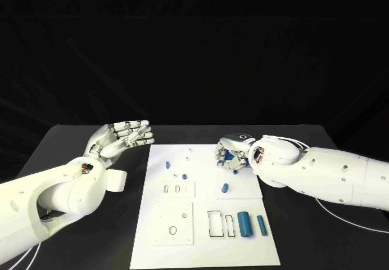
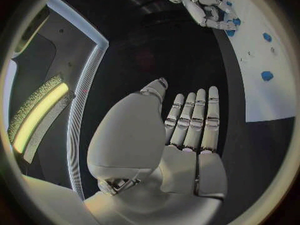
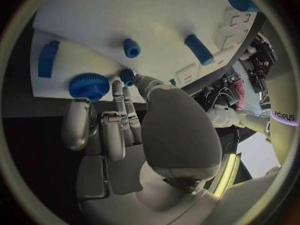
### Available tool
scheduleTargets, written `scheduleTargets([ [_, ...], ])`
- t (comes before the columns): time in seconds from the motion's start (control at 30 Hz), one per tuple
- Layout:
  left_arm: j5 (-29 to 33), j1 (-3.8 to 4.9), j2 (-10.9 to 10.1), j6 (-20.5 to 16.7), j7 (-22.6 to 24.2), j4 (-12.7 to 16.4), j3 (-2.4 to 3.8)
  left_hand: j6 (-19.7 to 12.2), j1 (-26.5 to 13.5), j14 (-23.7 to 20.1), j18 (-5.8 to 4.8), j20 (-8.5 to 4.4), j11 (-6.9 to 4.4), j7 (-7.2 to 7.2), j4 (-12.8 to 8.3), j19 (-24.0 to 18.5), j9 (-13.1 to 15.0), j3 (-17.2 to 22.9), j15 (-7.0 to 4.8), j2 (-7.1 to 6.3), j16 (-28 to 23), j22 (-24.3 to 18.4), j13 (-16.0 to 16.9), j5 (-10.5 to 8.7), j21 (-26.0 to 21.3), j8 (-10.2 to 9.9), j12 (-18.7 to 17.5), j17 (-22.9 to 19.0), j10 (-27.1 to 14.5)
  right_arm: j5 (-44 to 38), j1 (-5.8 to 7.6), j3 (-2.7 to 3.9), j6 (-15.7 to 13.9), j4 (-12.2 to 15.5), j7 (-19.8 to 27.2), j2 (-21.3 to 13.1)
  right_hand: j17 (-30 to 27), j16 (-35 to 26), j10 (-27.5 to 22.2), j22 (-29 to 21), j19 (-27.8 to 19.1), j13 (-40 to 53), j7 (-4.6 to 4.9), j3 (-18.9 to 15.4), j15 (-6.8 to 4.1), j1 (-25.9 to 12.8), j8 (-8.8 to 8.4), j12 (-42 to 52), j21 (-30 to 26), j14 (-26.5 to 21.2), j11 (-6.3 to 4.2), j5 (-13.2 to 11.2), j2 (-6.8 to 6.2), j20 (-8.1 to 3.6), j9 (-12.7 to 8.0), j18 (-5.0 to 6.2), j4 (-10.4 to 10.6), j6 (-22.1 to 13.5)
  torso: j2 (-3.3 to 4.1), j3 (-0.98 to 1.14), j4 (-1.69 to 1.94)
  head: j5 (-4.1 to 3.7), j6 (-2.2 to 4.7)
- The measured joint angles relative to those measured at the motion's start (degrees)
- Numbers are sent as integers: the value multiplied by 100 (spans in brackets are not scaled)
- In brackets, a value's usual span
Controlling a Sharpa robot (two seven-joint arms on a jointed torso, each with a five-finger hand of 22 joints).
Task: Assemble the parts on the task board
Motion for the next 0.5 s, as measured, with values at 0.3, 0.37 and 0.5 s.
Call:
scheduleTargets([
  [0.3,0,0,2,0,-7,-6,0,0,0,0,0,0,0,0,0,0,-5,0,0,0,0,0,0,0,0,0,0,0,0,7,-19,-6,-2,-67,11,28,0,23,219,62,41,-111,-71,447,-44,122,85,-68,27,0,-75,-226,122,-42,67,0,-158,134,1,0,-3,-7,-13],
  [0.37,0,0,2,0,-8,-7,0,0,0,0,0,0,0,0,0,0,-5,0,0,0,0,-2,0,0,0,0,0,0,0,7,-20,-6,-2,-73,14,32,-1,23,244,69,41,-141,-73,531,-44,130,85,-84,27,0,-63,-229,130,-42,80,0,-232,135,1,0,-1,-8,-14],
  [0.5,0,0,2,0,-12,-9,0,0,0,0,0,0,0,0,0,0,-5,0,0,0,0,-5,0,0,0,0,0,-1,0,4,-21,-6,-2,-86,18,38,-1,23,245,83,41,-180,-77,648,-44,129,85,-117,27,0,-62,-239,129,-42,92,0,-349,139,0,0,1,-10,-15],
])
